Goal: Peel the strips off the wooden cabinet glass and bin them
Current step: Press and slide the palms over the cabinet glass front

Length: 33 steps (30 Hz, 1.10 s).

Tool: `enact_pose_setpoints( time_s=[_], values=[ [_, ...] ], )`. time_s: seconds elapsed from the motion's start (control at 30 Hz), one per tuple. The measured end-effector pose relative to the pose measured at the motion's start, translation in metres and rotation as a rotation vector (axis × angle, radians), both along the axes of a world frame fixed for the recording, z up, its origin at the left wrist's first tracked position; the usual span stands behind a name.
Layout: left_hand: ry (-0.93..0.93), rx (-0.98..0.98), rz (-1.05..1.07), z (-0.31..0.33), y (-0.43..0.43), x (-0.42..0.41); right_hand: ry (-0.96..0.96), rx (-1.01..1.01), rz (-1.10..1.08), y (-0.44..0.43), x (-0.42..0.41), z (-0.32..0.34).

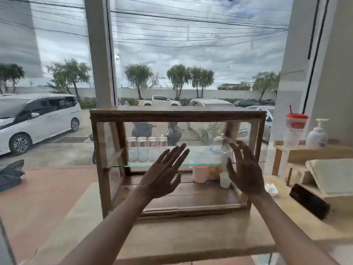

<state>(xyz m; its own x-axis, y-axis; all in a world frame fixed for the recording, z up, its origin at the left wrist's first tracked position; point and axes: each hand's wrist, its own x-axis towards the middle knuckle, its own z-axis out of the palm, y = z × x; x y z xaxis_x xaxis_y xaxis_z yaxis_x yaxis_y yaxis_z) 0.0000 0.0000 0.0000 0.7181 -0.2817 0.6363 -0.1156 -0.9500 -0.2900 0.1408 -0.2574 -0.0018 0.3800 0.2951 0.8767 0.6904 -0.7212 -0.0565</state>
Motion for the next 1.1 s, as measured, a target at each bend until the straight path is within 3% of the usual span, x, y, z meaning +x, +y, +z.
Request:
enact_pose_setpoints(
  time_s=[0.33, 0.47, 1.1],
  values=[
    [-0.059, 0.193, 0.077, -0.013, -0.017, 0.056, 0.123, -0.153, -0.008, -0.021, 0.028, -0.057],
    [-0.056, 0.232, 0.138, -0.019, -0.012, 0.067, 0.181, -0.128, -0.020, -0.023, 0.035, -0.062],
    [-0.080, 0.250, 0.143, -0.022, 0.020, 0.058, 0.126, -0.140, -0.112, 0.010, 0.032, -0.076]
  ],
)
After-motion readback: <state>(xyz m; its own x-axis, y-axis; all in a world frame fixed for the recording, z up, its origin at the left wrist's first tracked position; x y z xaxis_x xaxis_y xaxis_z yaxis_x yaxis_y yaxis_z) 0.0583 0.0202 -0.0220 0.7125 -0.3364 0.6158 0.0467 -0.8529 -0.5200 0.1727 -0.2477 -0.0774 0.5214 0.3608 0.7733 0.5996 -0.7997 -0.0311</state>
